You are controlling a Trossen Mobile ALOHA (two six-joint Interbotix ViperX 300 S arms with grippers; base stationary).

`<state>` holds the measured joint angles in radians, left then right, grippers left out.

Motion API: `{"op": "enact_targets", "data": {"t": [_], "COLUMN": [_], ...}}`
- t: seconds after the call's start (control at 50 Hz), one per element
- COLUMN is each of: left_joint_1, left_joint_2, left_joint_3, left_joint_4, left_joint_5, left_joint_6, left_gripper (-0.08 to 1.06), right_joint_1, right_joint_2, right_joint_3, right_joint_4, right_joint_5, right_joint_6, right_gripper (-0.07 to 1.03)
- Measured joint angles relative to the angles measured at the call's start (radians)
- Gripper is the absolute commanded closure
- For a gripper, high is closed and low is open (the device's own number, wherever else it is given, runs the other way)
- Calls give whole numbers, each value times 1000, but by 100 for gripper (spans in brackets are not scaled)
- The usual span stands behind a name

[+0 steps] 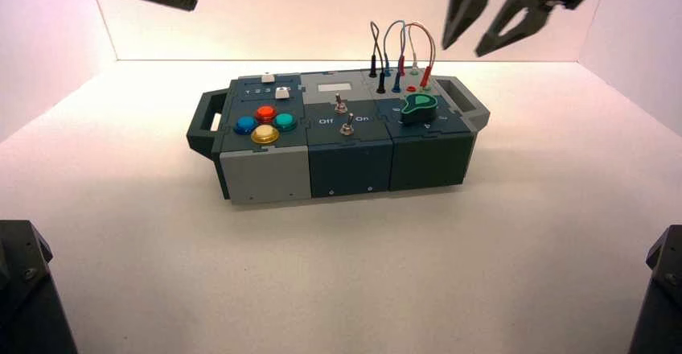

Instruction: Insert the red wire.

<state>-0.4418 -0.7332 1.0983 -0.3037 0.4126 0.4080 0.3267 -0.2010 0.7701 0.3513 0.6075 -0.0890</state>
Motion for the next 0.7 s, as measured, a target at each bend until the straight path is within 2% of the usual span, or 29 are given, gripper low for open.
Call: {"op": "enact_targets", "data": {"t": [0.24, 0.54, 0.7], "left_joint_1": [-37, -57, -58], "left_joint_2": [-6, -31, -29], "left_joint_3": [-12, -34, -49], "left_joint_4": [-14, -41, -46], "left_joint_5": [29, 84, 118], "left_joint_6": [0, -2, 0], "left_gripper": [100, 100, 100], "right_joint_1": [11, 11, 11], "right_joint_2": [75, 123, 149], "right_joint_3": [-51, -69, -72], "right_joint_4": [0, 2, 2], "right_joint_5": [-18, -58, -78], "right_joint_6": [2, 0, 5], "right_gripper": [33, 33, 33]}}
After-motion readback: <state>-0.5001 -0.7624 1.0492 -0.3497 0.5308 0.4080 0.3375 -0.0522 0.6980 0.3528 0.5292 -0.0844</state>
